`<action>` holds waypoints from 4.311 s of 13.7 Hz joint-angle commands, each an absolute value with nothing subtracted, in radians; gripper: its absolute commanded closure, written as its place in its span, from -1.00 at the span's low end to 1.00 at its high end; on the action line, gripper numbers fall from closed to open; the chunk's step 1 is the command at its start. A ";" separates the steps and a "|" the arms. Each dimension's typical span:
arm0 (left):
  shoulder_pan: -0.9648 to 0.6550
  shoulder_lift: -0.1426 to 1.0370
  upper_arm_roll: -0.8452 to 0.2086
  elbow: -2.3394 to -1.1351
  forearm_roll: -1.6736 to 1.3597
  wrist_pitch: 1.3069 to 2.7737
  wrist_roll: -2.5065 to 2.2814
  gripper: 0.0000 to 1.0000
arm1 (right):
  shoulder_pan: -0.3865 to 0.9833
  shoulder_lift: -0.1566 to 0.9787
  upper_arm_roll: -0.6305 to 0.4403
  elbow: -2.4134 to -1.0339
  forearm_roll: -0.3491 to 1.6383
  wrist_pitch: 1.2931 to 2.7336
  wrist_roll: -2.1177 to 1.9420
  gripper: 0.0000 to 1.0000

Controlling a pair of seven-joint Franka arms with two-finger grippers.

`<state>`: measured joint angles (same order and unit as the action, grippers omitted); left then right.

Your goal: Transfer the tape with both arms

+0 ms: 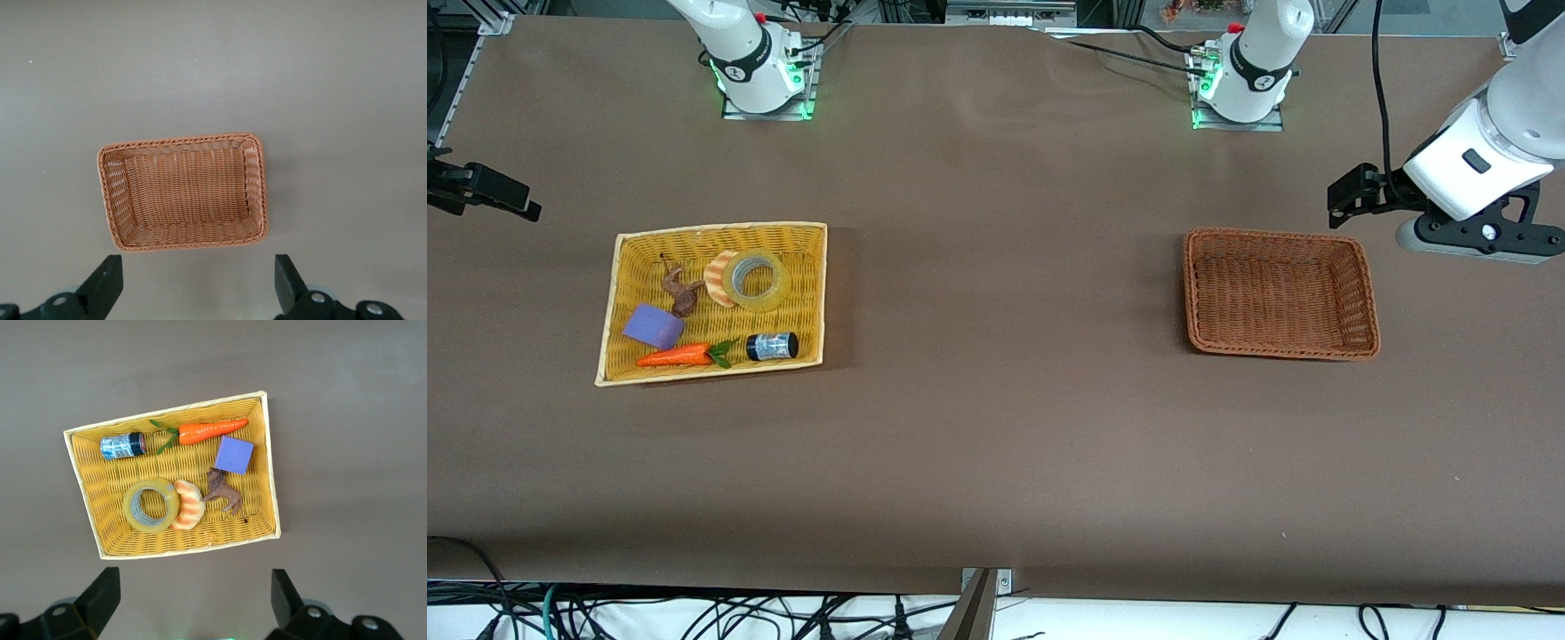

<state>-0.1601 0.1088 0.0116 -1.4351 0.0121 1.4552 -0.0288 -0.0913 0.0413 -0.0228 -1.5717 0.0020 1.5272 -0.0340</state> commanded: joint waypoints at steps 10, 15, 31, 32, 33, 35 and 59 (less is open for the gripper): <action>-0.158 0.107 0.014 -1.420 -0.012 1.428 -0.025 -1.00 | -0.091 0.055 -0.011 -1.532 -0.002 1.523 -0.026 -1.00; -0.158 0.107 0.014 -1.419 -0.012 1.428 -0.023 -1.00 | -0.091 0.055 -0.011 -1.532 -0.002 1.523 -0.025 -1.00; -0.160 0.106 0.012 -1.419 -0.012 1.428 -0.023 -1.00 | -0.091 0.055 -0.011 -1.532 -0.002 1.525 -0.020 -1.00; -0.160 0.106 0.011 -1.419 -0.012 1.427 -0.023 -1.00 | -0.091 0.057 -0.011 -1.532 -0.002 1.525 -0.020 -1.00; -0.160 0.106 0.011 -1.419 -0.014 1.427 -0.023 -1.00 | -0.091 0.060 -0.011 -1.532 -0.002 1.525 -0.020 -1.00; -0.160 0.106 0.011 -1.419 -0.014 1.428 -0.023 -1.00 | -0.091 0.061 -0.011 -1.532 -0.002 1.525 -0.020 -1.00; -0.169 0.103 -0.003 -1.419 -0.012 1.427 -0.025 -1.00 | 0.083 0.253 -0.003 -1.952 -0.002 2.077 0.089 -1.00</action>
